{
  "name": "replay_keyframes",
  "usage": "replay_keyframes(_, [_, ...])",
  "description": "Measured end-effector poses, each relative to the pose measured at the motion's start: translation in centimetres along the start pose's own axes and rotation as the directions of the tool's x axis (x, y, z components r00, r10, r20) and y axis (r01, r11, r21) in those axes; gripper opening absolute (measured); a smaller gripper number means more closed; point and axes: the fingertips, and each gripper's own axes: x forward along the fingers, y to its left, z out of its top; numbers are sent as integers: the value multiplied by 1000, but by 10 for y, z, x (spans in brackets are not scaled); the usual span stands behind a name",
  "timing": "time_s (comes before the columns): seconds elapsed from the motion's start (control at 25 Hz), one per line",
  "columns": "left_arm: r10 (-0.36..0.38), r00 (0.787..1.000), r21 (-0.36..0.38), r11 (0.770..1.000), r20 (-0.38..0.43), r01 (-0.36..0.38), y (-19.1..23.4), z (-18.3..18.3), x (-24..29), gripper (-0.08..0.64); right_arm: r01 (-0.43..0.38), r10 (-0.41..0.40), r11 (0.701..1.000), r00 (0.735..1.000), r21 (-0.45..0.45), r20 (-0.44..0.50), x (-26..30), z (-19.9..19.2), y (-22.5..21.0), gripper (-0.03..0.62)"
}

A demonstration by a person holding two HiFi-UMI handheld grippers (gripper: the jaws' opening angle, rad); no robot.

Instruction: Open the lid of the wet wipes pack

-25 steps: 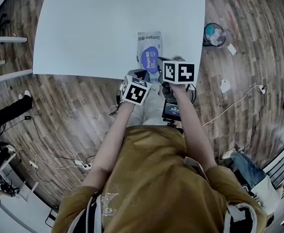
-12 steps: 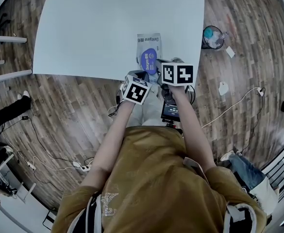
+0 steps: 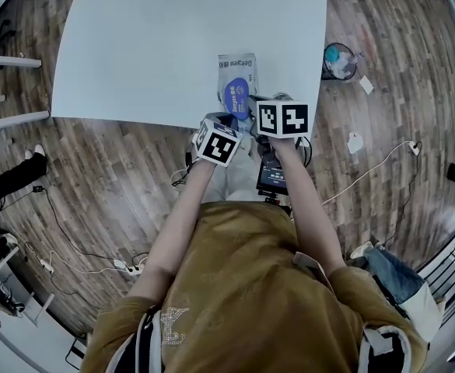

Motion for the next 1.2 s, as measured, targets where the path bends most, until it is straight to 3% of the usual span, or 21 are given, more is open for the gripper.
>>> replay_keyframes(0.56, [-7,1000,7,1000,-12,7,0,-1,0,2,-23,23,999,1000,-25,12,-1,6,19,8])
replay_keyframes(1.0, [-28,999,-6,1000,26,28,0,-1,-2,2,-18,18,1000,1000,7,13,-1,4,11,9])
replay_keyframes(1.2, [-12,998,29,1000,59,11,0,-4,-13,2,-34,34,999,999,-3,20,-1,4,20,9])
